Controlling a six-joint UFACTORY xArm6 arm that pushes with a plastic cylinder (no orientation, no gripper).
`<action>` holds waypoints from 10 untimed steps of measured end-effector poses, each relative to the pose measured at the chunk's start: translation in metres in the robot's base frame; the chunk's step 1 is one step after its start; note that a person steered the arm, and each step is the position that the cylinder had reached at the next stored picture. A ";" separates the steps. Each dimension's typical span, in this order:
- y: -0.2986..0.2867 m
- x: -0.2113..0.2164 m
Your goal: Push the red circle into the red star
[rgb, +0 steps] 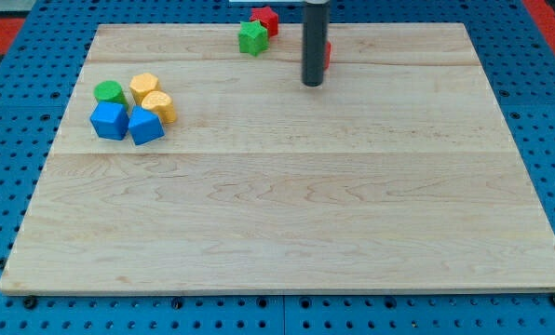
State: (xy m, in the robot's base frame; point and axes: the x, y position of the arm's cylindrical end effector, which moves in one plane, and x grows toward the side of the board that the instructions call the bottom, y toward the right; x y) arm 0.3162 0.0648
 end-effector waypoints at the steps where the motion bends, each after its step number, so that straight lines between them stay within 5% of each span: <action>1: 0.017 -0.036; 2: -0.013 -0.076; 4: -0.012 -0.063; 7: -0.023 -0.098; 10: -0.056 -0.061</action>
State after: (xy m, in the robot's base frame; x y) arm 0.2555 0.0084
